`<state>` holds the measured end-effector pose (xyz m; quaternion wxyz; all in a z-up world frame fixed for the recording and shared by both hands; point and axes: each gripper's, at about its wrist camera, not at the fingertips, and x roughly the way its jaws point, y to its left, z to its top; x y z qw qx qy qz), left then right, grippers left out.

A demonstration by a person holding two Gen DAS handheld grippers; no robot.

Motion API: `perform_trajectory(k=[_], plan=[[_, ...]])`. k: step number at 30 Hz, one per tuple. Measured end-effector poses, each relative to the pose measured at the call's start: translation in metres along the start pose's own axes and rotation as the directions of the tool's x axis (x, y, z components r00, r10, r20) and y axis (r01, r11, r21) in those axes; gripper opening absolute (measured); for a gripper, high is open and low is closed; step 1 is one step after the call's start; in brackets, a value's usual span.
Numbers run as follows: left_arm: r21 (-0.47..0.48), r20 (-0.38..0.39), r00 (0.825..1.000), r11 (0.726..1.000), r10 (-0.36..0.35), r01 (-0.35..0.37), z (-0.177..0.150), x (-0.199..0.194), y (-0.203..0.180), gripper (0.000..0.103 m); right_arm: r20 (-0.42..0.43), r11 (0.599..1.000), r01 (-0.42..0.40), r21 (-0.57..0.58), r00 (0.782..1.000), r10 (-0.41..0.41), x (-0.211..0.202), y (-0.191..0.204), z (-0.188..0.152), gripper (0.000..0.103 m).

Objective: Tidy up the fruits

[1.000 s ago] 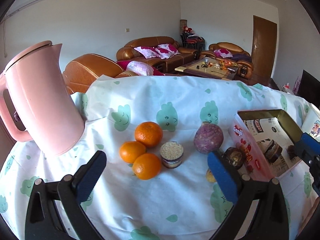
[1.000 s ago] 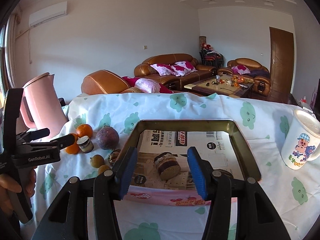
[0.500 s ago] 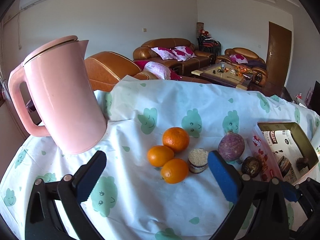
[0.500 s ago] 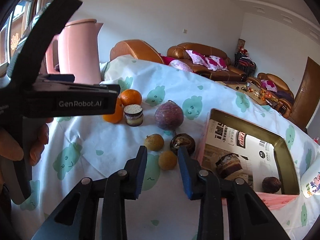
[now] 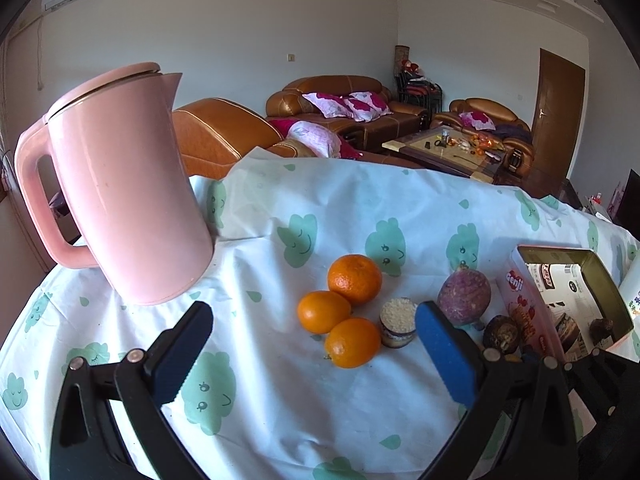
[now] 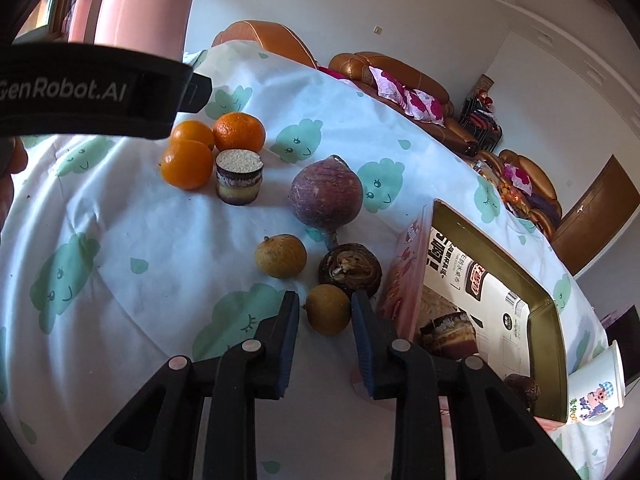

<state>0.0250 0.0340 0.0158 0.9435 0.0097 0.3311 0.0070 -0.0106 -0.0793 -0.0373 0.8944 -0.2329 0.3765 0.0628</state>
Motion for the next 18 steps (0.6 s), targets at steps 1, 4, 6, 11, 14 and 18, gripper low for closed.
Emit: perform_trajectory(k=[1, 4, 6, 11, 14, 18], plan=[[0.006, 0.000, 1.000, 1.000, -0.001, 0.001, 0.000, 0.000, -0.001, 0.103, -0.001, 1.000, 0.018, -0.020, 1.000, -0.018, 0.000, 0.002, -0.002, 0.025], [0.028, 0.001, 1.000, 1.000, -0.002, 0.002, -0.002, 0.001, -0.007, 0.103, 0.016, 1.000, 0.019, -0.018, 1.000, -0.019, -0.006, 0.002, -0.006, 0.025], [0.044, 0.002, 1.000, 0.999, -0.014, 0.014, -0.002, 0.001, -0.010, 0.103, 0.052, 0.999, -0.011, 0.034, 0.999, 0.010, -0.012, -0.008, -0.006, 0.025], [0.061, -0.024, 0.990, 0.988, -0.139, 0.140, -0.006, 0.000, -0.021, 0.100, 0.217, 0.963, -0.162, 0.217, 0.969, 0.114, -0.050, -0.053, -0.008, 0.025], [0.090, -0.070, 0.971, 0.967, -0.230, 0.236, -0.011, 0.004, -0.038, 0.093, 0.271, 0.943, -0.161, 0.292, 0.959, 0.079, -0.066, -0.073, -0.015, 0.025], [0.123, -0.138, 0.944, 0.940, -0.300, 0.317, -0.021, 0.012, -0.061, 0.081, 0.285, 0.913, -0.182, 0.366, 0.955, 0.076, -0.068, -0.090, -0.021, 0.025]])
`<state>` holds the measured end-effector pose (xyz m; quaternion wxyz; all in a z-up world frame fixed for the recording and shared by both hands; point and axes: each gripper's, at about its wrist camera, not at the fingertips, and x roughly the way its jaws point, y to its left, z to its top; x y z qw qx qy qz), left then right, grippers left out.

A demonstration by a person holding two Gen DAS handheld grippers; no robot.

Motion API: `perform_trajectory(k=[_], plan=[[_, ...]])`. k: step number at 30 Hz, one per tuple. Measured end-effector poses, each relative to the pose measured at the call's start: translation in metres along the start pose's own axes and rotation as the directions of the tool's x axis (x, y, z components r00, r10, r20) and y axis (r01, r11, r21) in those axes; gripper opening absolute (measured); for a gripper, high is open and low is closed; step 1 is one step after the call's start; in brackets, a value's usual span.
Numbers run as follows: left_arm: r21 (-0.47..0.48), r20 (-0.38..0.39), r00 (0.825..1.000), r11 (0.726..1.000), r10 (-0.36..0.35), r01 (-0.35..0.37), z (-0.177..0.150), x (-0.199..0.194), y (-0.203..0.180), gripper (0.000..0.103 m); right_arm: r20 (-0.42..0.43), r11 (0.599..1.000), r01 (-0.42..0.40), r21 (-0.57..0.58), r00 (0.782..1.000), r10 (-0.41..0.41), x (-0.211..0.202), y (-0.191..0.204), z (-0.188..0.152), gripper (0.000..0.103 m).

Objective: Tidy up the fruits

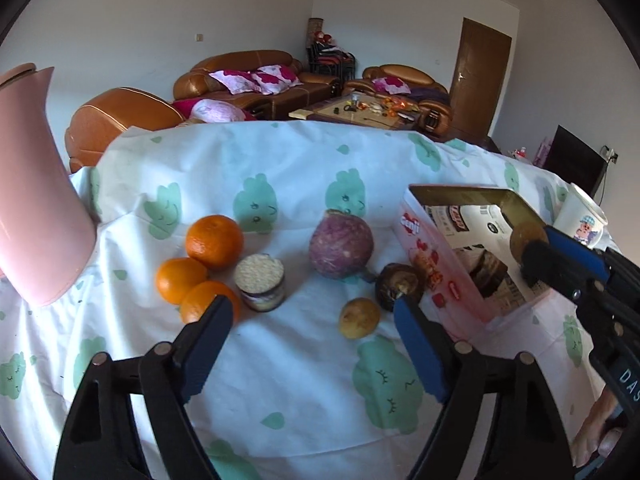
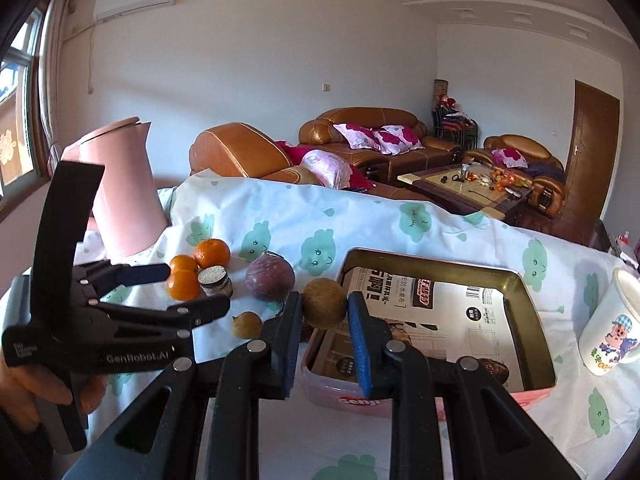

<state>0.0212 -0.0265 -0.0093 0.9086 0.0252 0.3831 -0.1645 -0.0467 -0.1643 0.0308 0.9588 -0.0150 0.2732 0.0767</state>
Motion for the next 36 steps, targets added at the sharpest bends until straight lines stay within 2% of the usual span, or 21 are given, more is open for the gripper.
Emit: perform_trajectory(k=[2, 6, 8, 9, 10, 12, 13, 14, 19, 25, 31, 36], plan=[[0.018, -0.020, 1.000, 1.000, -0.005, 0.006, -0.002, 0.008, -0.007, 0.075, -0.004, 1.000, -0.004, 0.013, 1.000, 0.004, 0.001, -0.002, 0.000, 0.025], [0.046, -0.057, 0.998, 0.999, -0.012, 0.015, -0.006, 0.023, -0.017, 0.074, -0.008, 1.000, -0.011, 0.020, 1.000, 0.011, 0.003, -0.001, 0.001, 0.025], [0.050, -0.081, 0.997, 0.999, -0.014, 0.018, -0.006, 0.032, -0.020, 0.063, -0.007, 1.000, -0.014, 0.023, 1.000, 0.014, 0.000, -0.004, 0.001, 0.025], [0.045, -0.110, 0.994, 0.999, -0.019, 0.024, -0.005, 0.039, -0.021, 0.061, -0.006, 1.000, -0.016, 0.025, 1.000, 0.016, 0.000, -0.004, 0.001, 0.025], [0.038, -0.132, 0.991, 0.999, -0.025, 0.031, -0.005, 0.043, -0.021, 0.053, -0.004, 0.999, -0.018, 0.027, 1.000, 0.018, -0.001, -0.004, 0.001, 0.025], [0.025, -0.120, 0.992, 0.999, -0.037, 0.040, -0.005, 0.041, -0.018, 0.045, 0.000, 0.999, -0.018, 0.034, 1.000, 0.018, -0.002, -0.006, 0.002, 0.025], [0.021, -0.121, 0.992, 0.999, -0.044, 0.046, -0.005, 0.041, -0.018, 0.034, 0.001, 0.999, -0.018, 0.037, 1.000, 0.018, -0.002, -0.006, 0.002, 0.025], [0.012, -0.118, 0.992, 0.999, -0.039, 0.041, -0.005, 0.041, -0.016, 0.030, 0.002, 0.999, -0.017, 0.041, 1.000, 0.017, -0.002, -0.008, 0.002, 0.025], [-0.042, -0.078, 0.996, 0.998, -0.042, 0.039, -0.006, 0.032, -0.005, 0.030, 0.014, 0.999, -0.008, 0.047, 1.000, 0.007, -0.004, -0.010, 0.001, 0.025], [-0.055, 0.058, 0.998, 0.998, -0.021, 0.024, -0.003, 0.009, 0.001, 0.030, 0.044, 0.997, -0.010, 0.074, 0.999, 0.007, -0.011, -0.016, 0.002, 0.025], [-0.075, 0.219, 0.976, 0.997, 0.010, 0.007, 0.001, -0.018, 0.006, 0.030, 0.094, 0.996, 0.004, 0.089, 0.995, -0.012, -0.024, -0.029, 0.009, 0.025], [-0.090, 0.276, 0.961, 0.996, 0.010, 0.015, 0.003, -0.027, 0.004, 0.030, 0.135, 0.992, 0.091, 0.091, 0.985, -0.103, -0.038, -0.055, 0.013, 0.025]])
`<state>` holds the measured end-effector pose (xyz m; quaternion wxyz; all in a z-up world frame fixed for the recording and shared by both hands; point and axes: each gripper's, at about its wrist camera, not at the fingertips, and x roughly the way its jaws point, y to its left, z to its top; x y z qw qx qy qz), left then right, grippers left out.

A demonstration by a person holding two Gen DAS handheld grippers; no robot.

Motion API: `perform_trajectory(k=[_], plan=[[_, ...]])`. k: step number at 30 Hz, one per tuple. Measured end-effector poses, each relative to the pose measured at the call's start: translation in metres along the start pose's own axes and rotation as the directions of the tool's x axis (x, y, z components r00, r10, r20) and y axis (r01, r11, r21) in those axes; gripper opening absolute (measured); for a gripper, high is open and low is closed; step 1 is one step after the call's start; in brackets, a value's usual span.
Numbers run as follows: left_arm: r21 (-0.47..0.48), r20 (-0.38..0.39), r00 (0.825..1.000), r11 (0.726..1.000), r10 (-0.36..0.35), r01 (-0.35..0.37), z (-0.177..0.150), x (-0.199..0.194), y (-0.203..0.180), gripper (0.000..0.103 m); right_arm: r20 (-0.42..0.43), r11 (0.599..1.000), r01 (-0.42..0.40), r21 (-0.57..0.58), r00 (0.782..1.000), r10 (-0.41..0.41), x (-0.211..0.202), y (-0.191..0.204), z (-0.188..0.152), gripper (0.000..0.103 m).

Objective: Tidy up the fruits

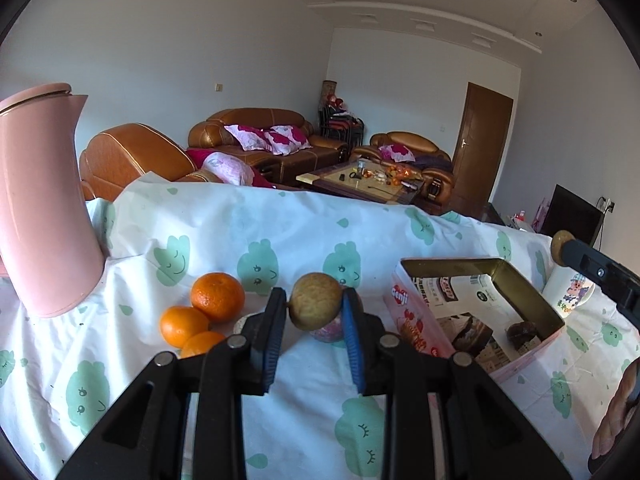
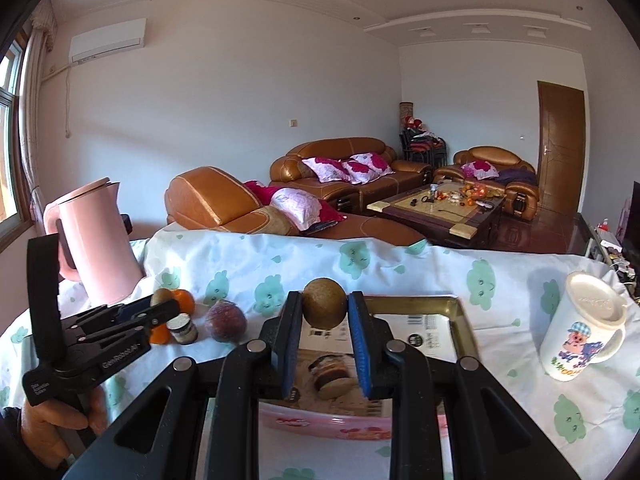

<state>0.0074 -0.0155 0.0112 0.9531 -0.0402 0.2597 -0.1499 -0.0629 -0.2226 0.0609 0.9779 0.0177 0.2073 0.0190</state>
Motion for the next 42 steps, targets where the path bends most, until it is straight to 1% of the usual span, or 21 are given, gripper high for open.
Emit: perform_trajectory(k=[4, 9, 13, 15, 19, 21, 27, 35, 42], plan=[[0.004, 0.019, 0.999, 1.000, -0.029, 0.029, 0.001, -0.002, -0.013, 0.030, 0.009, 0.997, 0.068, 0.026, 0.998, -0.068, -0.001, -0.028, 0.001, 0.025], [0.074, 0.011, 0.999, 0.996, -0.047, 0.046, 0.002, 0.004, -0.044, 0.030, -0.014, 0.991, 0.104, 0.089, 0.995, -0.103, 0.004, -0.059, -0.001, 0.025], [0.126, 0.008, 0.998, 0.990, -0.068, 0.066, 0.005, 0.013, -0.079, 0.030, -0.030, 0.987, 0.134, 0.090, 0.991, -0.132, 0.012, -0.068, -0.003, 0.025], [0.143, -0.005, 0.997, 0.987, -0.076, 0.076, 0.006, 0.019, -0.096, 0.030, -0.046, 0.985, 0.147, 0.093, 0.989, -0.143, 0.018, -0.072, -0.006, 0.025], [0.167, -0.040, 0.997, 0.983, -0.065, 0.070, 0.006, 0.036, -0.126, 0.030, -0.103, 0.983, 0.152, 0.102, 0.985, -0.141, 0.036, -0.076, -0.014, 0.025], [0.169, -0.061, 0.997, 0.984, -0.053, 0.063, 0.006, 0.045, -0.135, 0.030, -0.117, 0.983, 0.150, 0.108, 0.984, -0.137, 0.041, -0.077, -0.016, 0.025], [0.170, -0.110, 0.994, 0.985, -0.013, 0.031, 0.004, 0.064, -0.146, 0.030, -0.137, 0.981, 0.144, 0.132, 0.983, -0.126, 0.048, -0.083, -0.019, 0.025], [0.184, -0.125, 0.992, 0.983, 0.010, 0.014, 0.005, 0.075, -0.156, 0.030, -0.175, 0.975, 0.142, 0.172, 0.978, -0.112, 0.062, -0.089, -0.022, 0.025], [0.195, -0.153, 0.988, 0.981, 0.032, -0.001, 0.001, 0.084, -0.157, 0.030, -0.206, 0.971, 0.115, 0.208, 0.976, -0.072, 0.070, -0.093, -0.026, 0.025]])
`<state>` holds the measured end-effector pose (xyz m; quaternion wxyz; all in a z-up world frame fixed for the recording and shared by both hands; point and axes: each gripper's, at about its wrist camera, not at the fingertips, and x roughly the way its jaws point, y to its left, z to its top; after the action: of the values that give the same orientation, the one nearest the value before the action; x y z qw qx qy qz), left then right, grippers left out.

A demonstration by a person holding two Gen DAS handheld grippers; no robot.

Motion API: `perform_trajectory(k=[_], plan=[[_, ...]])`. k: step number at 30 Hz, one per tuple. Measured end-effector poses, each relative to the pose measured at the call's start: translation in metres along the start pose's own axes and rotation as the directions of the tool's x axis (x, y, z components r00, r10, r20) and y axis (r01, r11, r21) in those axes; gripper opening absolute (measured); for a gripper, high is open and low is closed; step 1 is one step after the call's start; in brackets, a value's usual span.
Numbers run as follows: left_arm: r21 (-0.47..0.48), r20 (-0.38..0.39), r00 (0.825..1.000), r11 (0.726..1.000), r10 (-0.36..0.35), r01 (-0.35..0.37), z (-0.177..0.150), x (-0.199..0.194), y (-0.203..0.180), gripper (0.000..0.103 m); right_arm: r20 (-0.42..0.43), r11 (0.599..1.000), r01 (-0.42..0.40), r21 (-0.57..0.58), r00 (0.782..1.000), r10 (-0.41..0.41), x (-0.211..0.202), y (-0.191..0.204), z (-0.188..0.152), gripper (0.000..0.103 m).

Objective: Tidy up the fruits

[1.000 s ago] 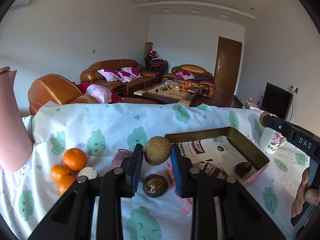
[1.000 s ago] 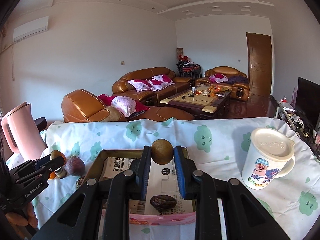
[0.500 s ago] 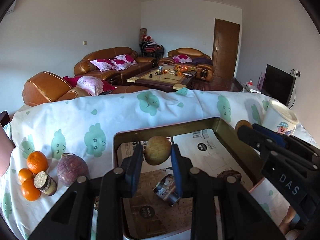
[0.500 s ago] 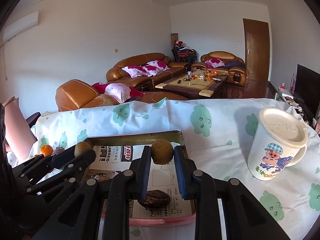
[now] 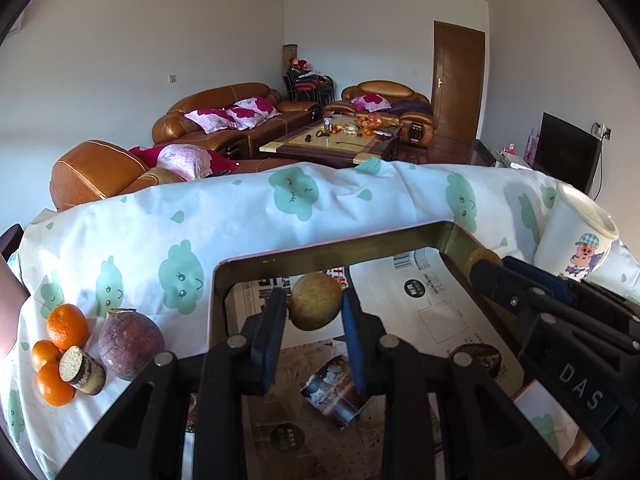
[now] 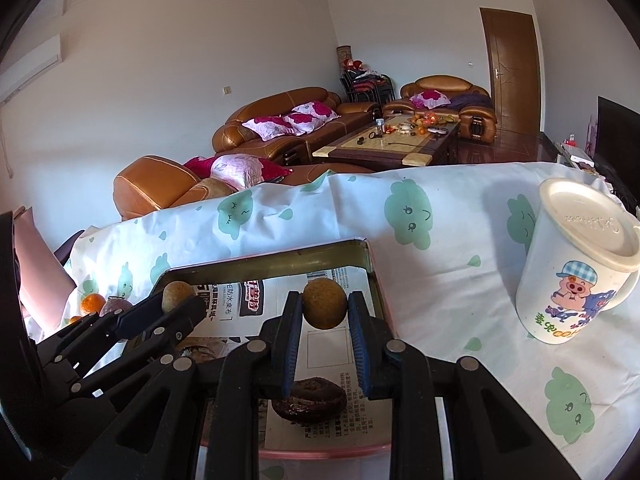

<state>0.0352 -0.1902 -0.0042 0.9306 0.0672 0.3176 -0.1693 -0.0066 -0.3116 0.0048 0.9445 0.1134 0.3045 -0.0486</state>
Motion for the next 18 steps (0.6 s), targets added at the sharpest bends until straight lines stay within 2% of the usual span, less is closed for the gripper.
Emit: perform_trajectory(k=[18], plan=[[-0.015, -0.042, 0.999, 1.000, 0.014, -0.015, -0.0009, 0.0078, 0.0039, 0.030, -0.049, 0.997, -0.058, 0.040, 0.997, 0.060, 0.0084, -0.0008, -0.0046, 0.025]])
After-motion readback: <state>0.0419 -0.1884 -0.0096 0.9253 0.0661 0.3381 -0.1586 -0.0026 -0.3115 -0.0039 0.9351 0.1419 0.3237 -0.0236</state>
